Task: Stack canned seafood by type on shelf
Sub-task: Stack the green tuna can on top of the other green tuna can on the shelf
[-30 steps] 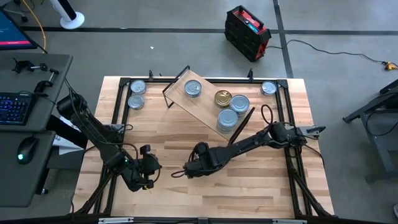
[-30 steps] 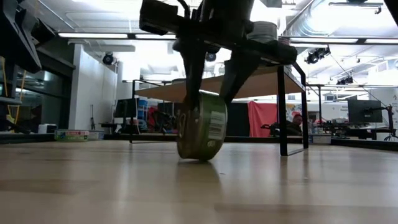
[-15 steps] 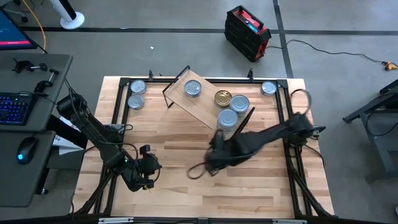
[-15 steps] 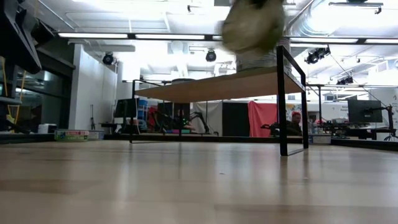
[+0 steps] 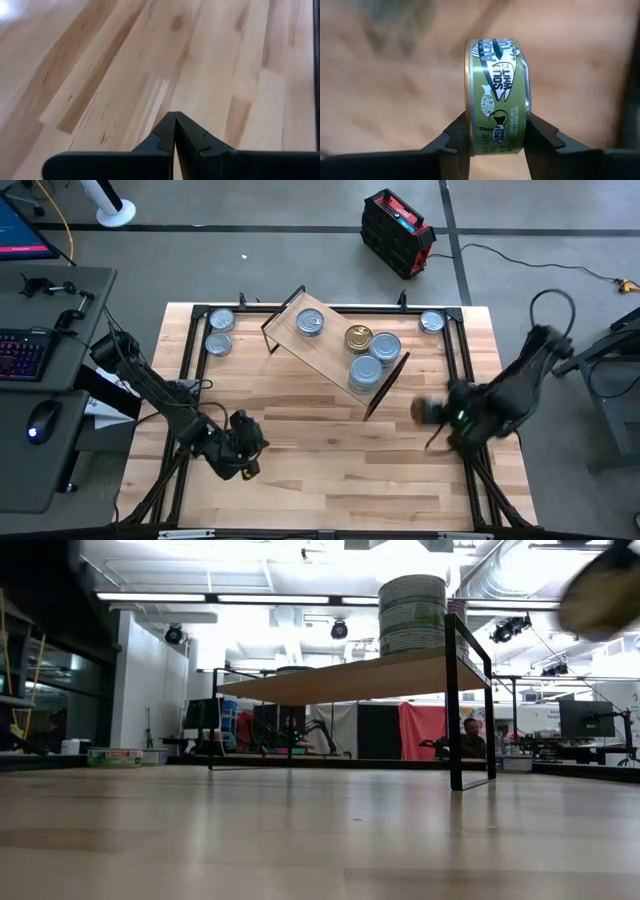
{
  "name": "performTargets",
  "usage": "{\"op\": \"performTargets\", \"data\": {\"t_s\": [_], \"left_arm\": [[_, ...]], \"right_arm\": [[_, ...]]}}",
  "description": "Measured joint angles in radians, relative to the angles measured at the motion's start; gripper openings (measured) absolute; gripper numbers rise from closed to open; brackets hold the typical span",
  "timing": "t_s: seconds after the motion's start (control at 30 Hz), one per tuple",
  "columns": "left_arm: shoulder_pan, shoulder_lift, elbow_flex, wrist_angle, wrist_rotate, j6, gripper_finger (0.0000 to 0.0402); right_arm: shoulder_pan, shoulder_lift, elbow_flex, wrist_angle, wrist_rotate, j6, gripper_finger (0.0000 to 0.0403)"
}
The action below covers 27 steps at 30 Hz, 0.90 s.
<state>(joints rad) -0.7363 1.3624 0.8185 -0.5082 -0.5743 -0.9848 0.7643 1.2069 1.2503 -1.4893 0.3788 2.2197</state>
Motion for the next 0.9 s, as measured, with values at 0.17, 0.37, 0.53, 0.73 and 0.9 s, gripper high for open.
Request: {"op": "performTargets", "data": {"t_s": [0.17, 0.37, 0.53, 0.73, 0.9], "left_arm": [[0.064, 0.0, 0.0, 0.072, 0.0, -0.073, 0.0001], [0.099, 0.0, 0.0, 0.124, 0.0, -0.16, 0.0001], [0.113, 0.0, 0.0, 0.16, 0.001, -0.174, 0.0001], [0.147, 0.0, 0.0, 0.224, 0.008, -0.175, 0.0001], [0.187, 0.0, 0.0, 0.292, 0.033, -0.175, 0.0001]], "right_arm": [[-0.126, -0.272, -0.155, -0.002, 0.434, 0.021, 0.011], [-0.321, -0.519, -0.133, -0.073, 0.802, -0.166, 0.011], [-0.482, -0.685, -0.14, -0.083, 0.838, -0.304, 0.011], [-0.513, -0.791, -0.201, 0.003, 0.802, -0.365, 0.011], [-0.501, -0.785, -0.335, 0.221, 0.774, -0.462, 0.011]]}}
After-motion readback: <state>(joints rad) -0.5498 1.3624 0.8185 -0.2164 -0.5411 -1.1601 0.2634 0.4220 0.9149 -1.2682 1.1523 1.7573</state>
